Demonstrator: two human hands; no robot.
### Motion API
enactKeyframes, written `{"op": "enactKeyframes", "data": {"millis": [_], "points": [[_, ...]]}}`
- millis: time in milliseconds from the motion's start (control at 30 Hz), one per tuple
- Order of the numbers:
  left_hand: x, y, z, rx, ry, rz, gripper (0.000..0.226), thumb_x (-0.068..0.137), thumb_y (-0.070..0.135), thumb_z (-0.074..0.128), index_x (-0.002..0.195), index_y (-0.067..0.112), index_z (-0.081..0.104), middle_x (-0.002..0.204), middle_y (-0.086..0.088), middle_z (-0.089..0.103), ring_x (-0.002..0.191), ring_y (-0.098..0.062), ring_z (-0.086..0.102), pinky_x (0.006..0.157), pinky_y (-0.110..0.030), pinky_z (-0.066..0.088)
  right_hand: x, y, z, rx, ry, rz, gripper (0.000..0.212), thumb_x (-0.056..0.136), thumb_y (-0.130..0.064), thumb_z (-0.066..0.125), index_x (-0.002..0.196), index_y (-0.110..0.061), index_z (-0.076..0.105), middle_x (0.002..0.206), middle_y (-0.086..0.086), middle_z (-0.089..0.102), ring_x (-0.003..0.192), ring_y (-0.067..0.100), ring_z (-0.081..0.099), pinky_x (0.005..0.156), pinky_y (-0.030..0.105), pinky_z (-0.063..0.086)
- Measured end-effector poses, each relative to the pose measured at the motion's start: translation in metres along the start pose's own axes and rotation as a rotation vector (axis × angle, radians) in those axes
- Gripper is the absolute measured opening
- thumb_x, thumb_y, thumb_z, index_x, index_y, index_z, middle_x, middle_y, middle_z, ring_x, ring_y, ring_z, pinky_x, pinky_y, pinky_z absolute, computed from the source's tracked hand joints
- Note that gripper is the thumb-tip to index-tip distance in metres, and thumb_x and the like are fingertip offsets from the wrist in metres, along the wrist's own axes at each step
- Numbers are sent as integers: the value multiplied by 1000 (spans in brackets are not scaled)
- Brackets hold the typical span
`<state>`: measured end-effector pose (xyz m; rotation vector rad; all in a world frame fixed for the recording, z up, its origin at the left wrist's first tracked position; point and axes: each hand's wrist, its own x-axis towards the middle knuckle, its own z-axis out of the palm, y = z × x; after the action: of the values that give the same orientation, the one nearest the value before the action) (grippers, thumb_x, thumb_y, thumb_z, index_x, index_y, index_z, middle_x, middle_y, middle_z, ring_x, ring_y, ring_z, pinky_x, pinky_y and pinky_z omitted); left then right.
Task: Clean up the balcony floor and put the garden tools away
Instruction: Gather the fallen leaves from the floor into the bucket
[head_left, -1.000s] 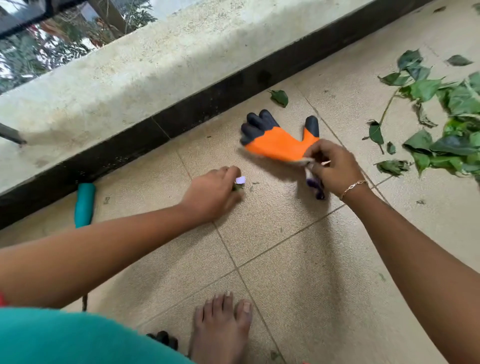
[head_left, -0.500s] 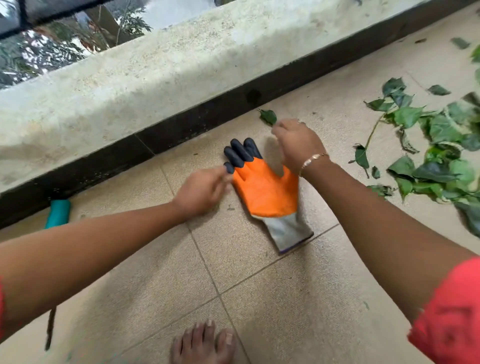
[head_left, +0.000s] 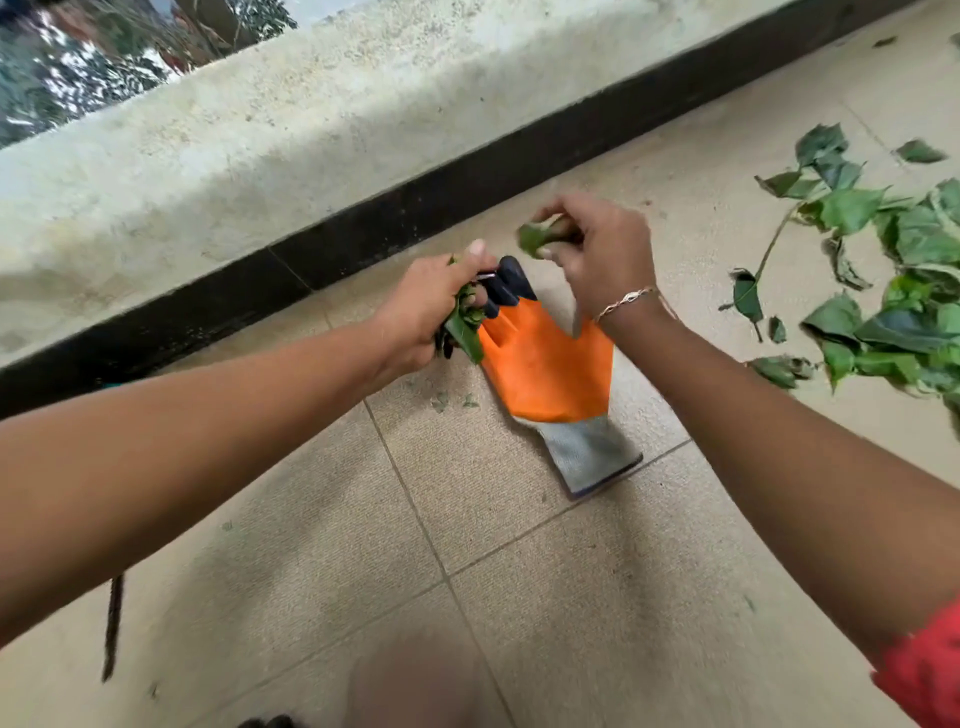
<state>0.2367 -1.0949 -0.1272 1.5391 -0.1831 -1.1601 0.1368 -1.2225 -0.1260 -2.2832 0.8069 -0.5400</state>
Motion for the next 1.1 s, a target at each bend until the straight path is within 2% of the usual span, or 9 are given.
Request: {"op": "enactKeyframes", "data": {"millis": [133, 267, 367, 533, 700, 833, 933, 1033, 1100], "points": [[-14, -5, 1, -64, -43, -62, 19, 97, 22, 50, 85, 9, 57, 64, -3, 53, 45, -4, 48, 47, -17, 42, -32, -29, 15, -19, -113, -123, 15, 70, -6, 71, 85, -8, 69, 82, 8, 61, 87, 27, 55, 75, 31, 37], [-25, -14, -49, 5, 269, -137, 20, 97, 25, 50, 81, 13, 55, 59, 0, 56, 48, -10, 50, 54, -26, 42, -57, -29, 29, -5, -268, -194, 13, 75, -13, 69, 86, -6, 72, 108, 14, 58, 103, 29, 54, 84, 23, 30], [-33, -19, -80, -35, 350, -214, 24, 97, 33, 48, 78, 18, 47, 49, 6, 49, 45, -10, 46, 53, -27, 37, -89, -31, 51, -88, -371, -407, 17, 71, -15, 53, 73, -8, 69, 82, 10, 65, 76, 28, 65, 69, 25, 39], [-44, -26, -76, -48, 279, -259, 39, 98, 36, 44, 63, 20, 43, 48, 4, 48, 48, -12, 45, 55, -27, 36, -114, -28, 75, -296, -453, -140, 33, 62, -28, 81, 86, -12, 65, 88, 12, 59, 82, 33, 57, 70, 38, 44], [-51, -27, -63, -3, 233, -271, 39, 96, 36, 50, 64, 15, 44, 61, -6, 67, 59, -23, 59, 58, -32, 45, -105, -32, 77, -287, -439, -94, 15, 90, -25, 56, 98, -15, 64, 105, 6, 56, 106, 27, 46, 87, 35, 34], [-58, -29, -43, 12, 123, -277, 32, 97, 28, 48, 73, 9, 59, 62, -5, 69, 53, -17, 65, 49, -24, 49, -100, -35, 63, 0, -252, 9, 10, 88, -14, 58, 91, -6, 64, 98, 13, 56, 99, 27, 46, 80, 30, 28], [-60, -26, -10, -3, 18, -309, 33, 98, 32, 46, 76, 11, 60, 57, -1, 61, 49, -13, 58, 53, -25, 46, -96, -35, 41, -7, -174, -65, 8, 81, -11, 61, 80, -5, 66, 84, 14, 56, 86, 32, 49, 69, 26, 22], [-57, -12, 30, 57, -41, -308, 34, 100, 28, 42, 74, 11, 55, 47, 0, 59, 39, -11, 56, 41, -18, 46, -86, -27, 2, -93, -172, -122, 14, 71, -16, 61, 72, -4, 68, 73, 16, 56, 74, 36, 55, 67, 29, 28], [-55, 0, 57, 146, -89, -270, 30, 100, 21, 42, 74, 11, 53, 42, 1, 56, 35, -9, 54, 36, -14, 43, -79, -21, -36, -122, -275, -117, 26, 73, -21, 56, 81, -2, 71, 78, 20, 59, 77, 35, 57, 67, 29, 32]]}}
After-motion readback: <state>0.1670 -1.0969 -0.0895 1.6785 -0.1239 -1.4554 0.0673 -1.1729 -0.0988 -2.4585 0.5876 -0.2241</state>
